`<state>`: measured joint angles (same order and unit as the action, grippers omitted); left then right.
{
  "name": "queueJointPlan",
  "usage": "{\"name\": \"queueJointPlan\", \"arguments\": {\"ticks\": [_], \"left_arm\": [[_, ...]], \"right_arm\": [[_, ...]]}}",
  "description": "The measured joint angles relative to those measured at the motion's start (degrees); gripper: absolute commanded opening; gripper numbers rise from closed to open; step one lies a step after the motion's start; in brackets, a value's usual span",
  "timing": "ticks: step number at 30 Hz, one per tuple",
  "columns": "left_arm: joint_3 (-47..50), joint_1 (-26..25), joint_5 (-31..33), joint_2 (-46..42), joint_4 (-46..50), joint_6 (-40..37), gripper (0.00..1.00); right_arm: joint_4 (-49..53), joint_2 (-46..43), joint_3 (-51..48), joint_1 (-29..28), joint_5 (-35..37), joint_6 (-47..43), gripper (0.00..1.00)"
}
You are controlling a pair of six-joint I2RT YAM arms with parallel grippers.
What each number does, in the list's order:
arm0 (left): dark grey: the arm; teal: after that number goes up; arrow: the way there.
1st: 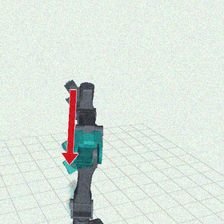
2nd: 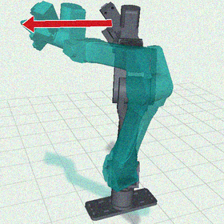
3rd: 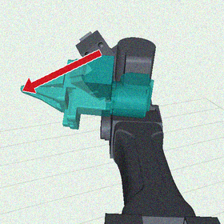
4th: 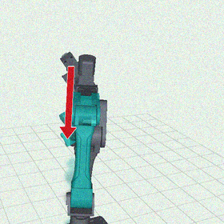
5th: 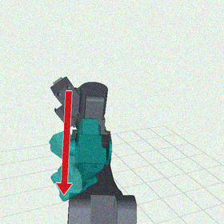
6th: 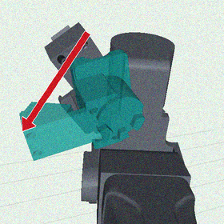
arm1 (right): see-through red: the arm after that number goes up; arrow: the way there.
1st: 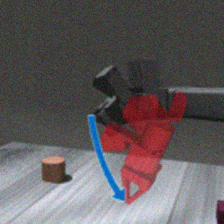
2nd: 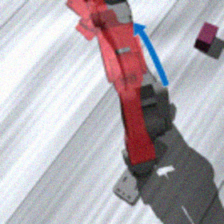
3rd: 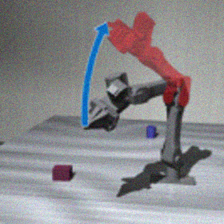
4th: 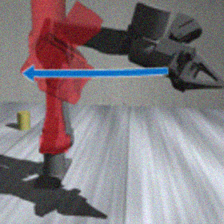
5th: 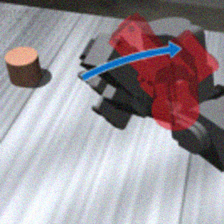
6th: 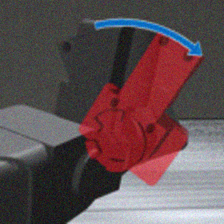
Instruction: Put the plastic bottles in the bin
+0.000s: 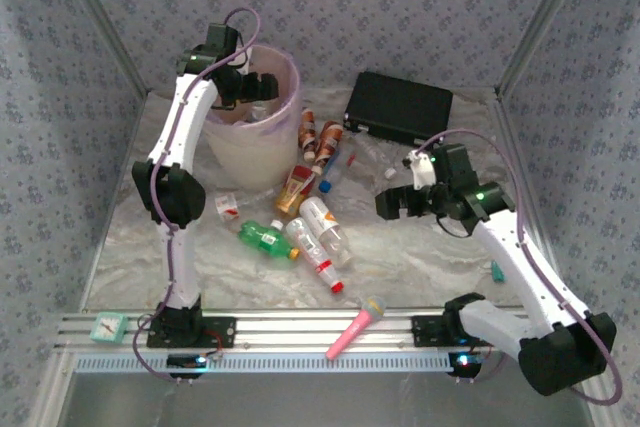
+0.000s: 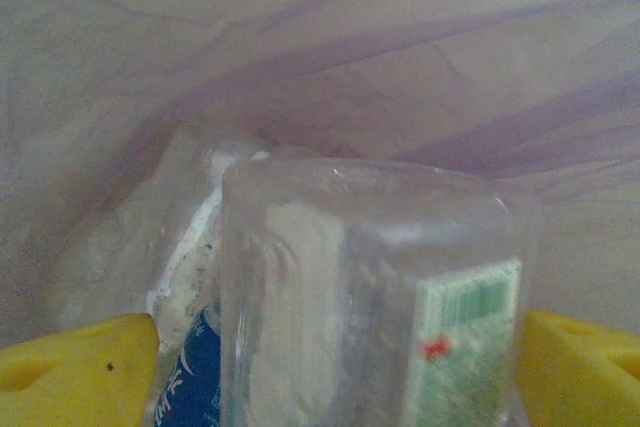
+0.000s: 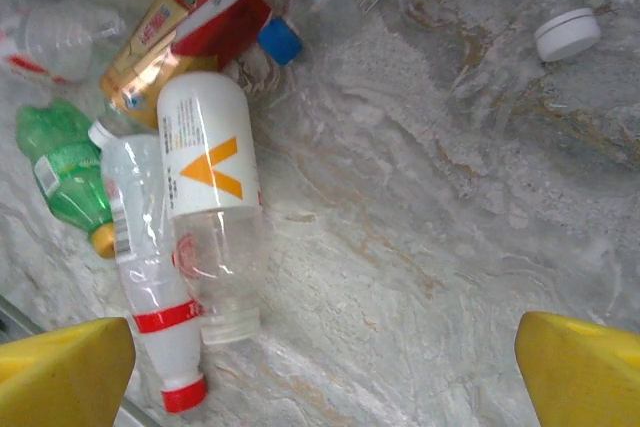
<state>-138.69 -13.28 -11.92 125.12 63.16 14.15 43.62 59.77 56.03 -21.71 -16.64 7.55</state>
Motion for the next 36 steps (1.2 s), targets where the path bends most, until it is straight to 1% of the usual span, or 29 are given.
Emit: {"name": "queueJointPlan", "arguments": {"ticks": [1, 2, 6, 8, 11, 14, 17, 20, 27, 30, 36], "left_arm": [[0.0, -0.02, 0.13, -0.22, 0.11, -0.13, 1.0], [0.0, -0.02, 0.46, -0.63, 0.2, -0.09, 1.0], [0.0, 0.04, 1.31, -4.42, 0.68, -0.26, 1.0], [0.0, 0.26, 1.68, -7.37, 1.25, -0.63, 1.0], [0.31, 0.79, 2.21, -12.85, 1.77, -1.14, 1.0], [5.33, 1.29, 2.89, -20.7, 1.07, -1.27, 1.0], [16.87, 1.53, 3.45, -30.99, -1.27, -1.03, 1.0], [29.51, 1.55, 3.8, -40.72, -3.72, 0.04, 1.0], [50.42, 1.55, 1.46, -55.36, -8.2, 5.18, 1.0], [55.76, 1.55, -0.42, -59.78, -9.73, 7.78, 1.0], [60.11, 1.55, -3.06, -64.32, -12.68, 11.21, 1.0]], "right_arm": [[0.11, 0.39, 0.09, -2.73, 1.95, 0.5, 0.92], [0.31, 0.98, 0.2, -5.49, 3.96, 1.05, 0.9], [0.48, 5.7, 0.48, -14.56, 11.15, 3.23, 0.84], [0.44, 8.76, 0.48, -18.1, 13.99, 4.31, 0.82], [-0.37, 13.53, 0.5, -22.99, 16.24, 5.88, 0.79], [-1.6, 18.75, 1.33, -26.6, 17.35, 6.91, 0.77], [-3.19, 24.04, 3.32, -28.55, 18.01, 7.28, 0.76], [-4.96, 28.59, 5.25, -29.07, 18.51, 7.3, 0.76], [-8.07, 34.77, 7.21, -29.05, 18.8, 7.3, 0.75], [-8.57, 36.76, 7.23, -28.76, 18.8, 7.45, 0.78], [-10.4, 40.48, 7.23, -27.63, 18.4, 7.72, 0.8]]}}
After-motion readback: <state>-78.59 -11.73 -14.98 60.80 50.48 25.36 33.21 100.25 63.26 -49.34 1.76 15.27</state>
